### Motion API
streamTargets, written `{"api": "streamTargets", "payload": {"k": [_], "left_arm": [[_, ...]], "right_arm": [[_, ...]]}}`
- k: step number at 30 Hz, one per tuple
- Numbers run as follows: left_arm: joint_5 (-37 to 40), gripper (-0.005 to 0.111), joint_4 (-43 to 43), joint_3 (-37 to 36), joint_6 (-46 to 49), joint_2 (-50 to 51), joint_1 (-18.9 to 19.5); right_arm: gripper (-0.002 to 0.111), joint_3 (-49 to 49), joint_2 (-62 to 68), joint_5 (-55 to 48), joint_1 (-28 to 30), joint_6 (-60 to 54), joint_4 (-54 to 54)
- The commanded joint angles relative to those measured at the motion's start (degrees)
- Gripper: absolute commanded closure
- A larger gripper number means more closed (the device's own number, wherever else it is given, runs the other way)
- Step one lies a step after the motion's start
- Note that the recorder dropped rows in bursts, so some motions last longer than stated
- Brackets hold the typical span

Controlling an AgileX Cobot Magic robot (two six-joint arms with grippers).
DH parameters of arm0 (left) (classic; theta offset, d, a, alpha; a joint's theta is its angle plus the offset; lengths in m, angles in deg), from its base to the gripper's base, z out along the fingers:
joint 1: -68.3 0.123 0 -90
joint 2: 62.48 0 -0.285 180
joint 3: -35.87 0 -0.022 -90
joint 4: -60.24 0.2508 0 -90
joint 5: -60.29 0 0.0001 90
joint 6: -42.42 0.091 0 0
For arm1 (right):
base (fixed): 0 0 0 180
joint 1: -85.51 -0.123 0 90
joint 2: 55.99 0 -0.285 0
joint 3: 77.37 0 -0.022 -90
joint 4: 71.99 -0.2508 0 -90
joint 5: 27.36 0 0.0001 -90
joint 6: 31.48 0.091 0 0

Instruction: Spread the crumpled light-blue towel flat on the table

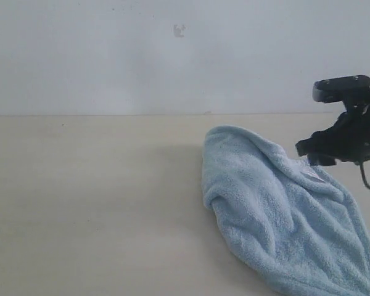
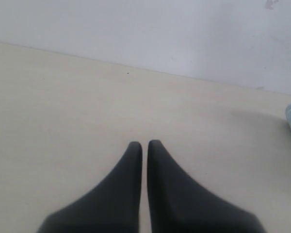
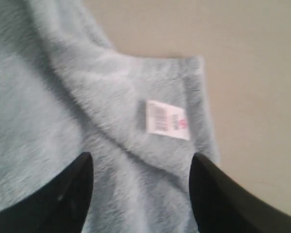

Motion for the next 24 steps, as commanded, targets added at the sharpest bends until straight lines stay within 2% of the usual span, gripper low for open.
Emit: {"api": "streamTargets", "payload": {"k": [1,13,24], "left_arm": [[-0.45,0.103,1.23,-0.21,-0.47,-0.19,-0.25],[-0.45,0.103,1.23,-0.21,-0.47,-0.19,-0.25],[-0.45,0.103,1.23,-0.21,-0.47,-0.19,-0.25]], "right_arm": [[0.053,-5.93,4.86,-3.97,4.95,-0.78,0.74],[0.053,-27.42,24.2,-13.09,4.67,-3.7,0.74],[0.053,-30.96,29.55,-13.56,3.01,-5.39,1.31]]}}
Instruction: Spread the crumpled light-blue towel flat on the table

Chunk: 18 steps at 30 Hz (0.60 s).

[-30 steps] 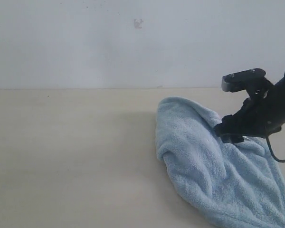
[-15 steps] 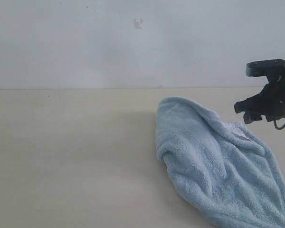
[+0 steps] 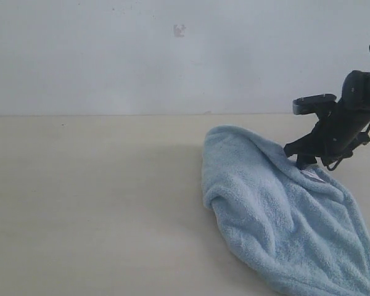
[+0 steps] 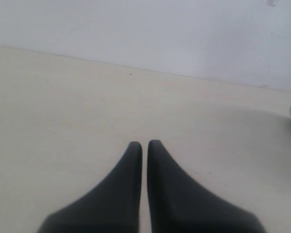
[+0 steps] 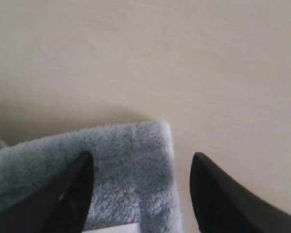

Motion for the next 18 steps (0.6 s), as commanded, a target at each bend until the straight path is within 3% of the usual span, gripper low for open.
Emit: {"api": "streamTargets", "payload": {"k": [1,6,14,18], "left_arm": [[-0.45,0.103,0.28,-0.21,-0.47,-0.19,-0.25],[-0.45,0.103,0.28,-0.21,-0.47,-0.19,-0.25],[-0.45,0.103,0.28,-0.21,-0.47,-0.19,-0.25],[-0.45,0.103,0.28,-0.21,-0.47,-0.19,-0.25]], "right_arm": [[0.053,-0.5,0.64,-0.49,-0.28,-1.18,0.48],[0.054,-0.5,1.26,-1.57,-0.28,-1.18,0.48],[0.097,-0.5,1.48,-5.16,-0.28,-1.62,0.35],[0.1,-0.5,-0.13,-6.1,-0.28,0.21,-0.31]]}}
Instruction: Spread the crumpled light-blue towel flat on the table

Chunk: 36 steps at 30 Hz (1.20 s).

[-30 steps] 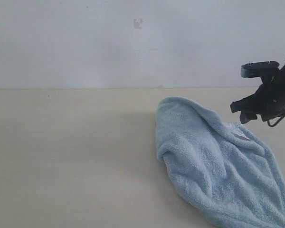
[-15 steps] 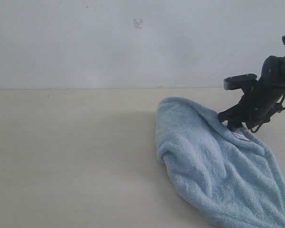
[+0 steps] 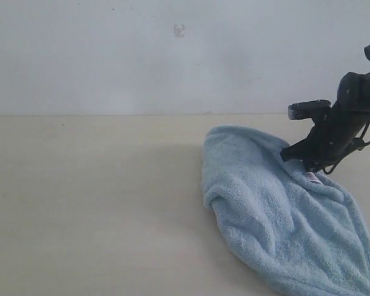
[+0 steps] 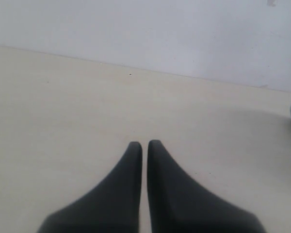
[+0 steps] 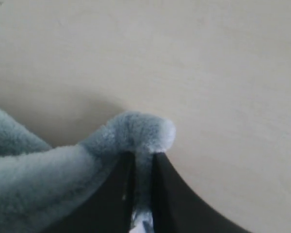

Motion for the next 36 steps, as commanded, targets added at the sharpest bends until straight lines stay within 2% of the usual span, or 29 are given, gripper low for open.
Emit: {"api": "streamTargets", "payload": {"k": [1,11,21,29,34,36], "left_arm": [[-0.45,0.103,0.28,-0.21,-0.47,-0.19,-0.25],[-0.45,0.103,0.28,-0.21,-0.47,-0.19,-0.25],[-0.45,0.103,0.28,-0.21,-0.47,-0.19,-0.25],[-0.45,0.103,0.28,-0.21,-0.47,-0.19,-0.25],[-0.45,0.103,0.22,-0.21,-0.47,-0.19,-0.12],[-0.45,0.103,0.22,-0.21,-0.47,-0.19,-0.12]], "right_arm": [[0.1,-0.01,-2.32,-2.76,0.17,1.74,0.41],[0.1,-0.01,-21.79,-1.0,0.17,5.47,0.41],[0.1,-0.01,-43.21,-4.08,0.17,5.46,1.33],[0.1,-0.01,-57.73,-15.7,0.17,3.54,2.77],[0.1,-0.01,-67.64,-17.08,-0.41,-2.44,-8.52],[0.1,-0.01,-68.66,-19.08,-4.27,-2.83,-8.61]]}}
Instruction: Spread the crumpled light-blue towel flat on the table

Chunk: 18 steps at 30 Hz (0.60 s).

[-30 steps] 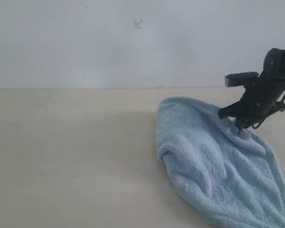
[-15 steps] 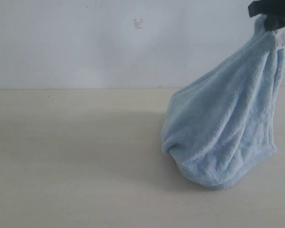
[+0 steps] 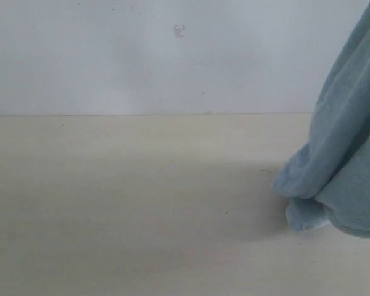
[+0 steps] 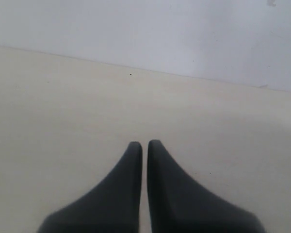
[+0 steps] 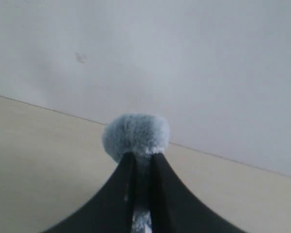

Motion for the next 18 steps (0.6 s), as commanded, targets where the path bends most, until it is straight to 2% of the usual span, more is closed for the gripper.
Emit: {"api": "streamTargets", "payload": {"k": [1,4,13,15,16,18], "left_arm": [[-0.45,0.103,0.13,-0.21,-0.47,-0.19,-0.12],[-0.45,0.103,0.13,-0.21,-0.47,-0.19,-0.12],[-0.8,0.103,0.13,-0.21,0.35,-0.19,-0.12],[-3.79,0.103,-4.5,-0.21,-2.52,-0.19,-0.12],[-6.31,0.103,-9.45,-0.21,-6.16,-0.19,-0.12],[-5.76,0.103,-21.41,-0.21,-10.59,-0.19,-0.12]], "right_arm": [[0.1,-0.01,-1.61,-3.02,-5.07,-1.83,-1.33],[0.1,-0.01,-1.61,-3.22,-7.63,-1.6,0.87],[0.1,-0.01,-5.98,-2.96,-7.66,-1.16,6.8],[0.1,-0.01,-7.16,-3.47,-7.66,0.85,9.05],[0.1,-0.01,-7.89,-3.6,-7.66,1.69,9.61],[0.1,-0.01,-9.58,-3.36,-7.66,1.82,9.61]]}}
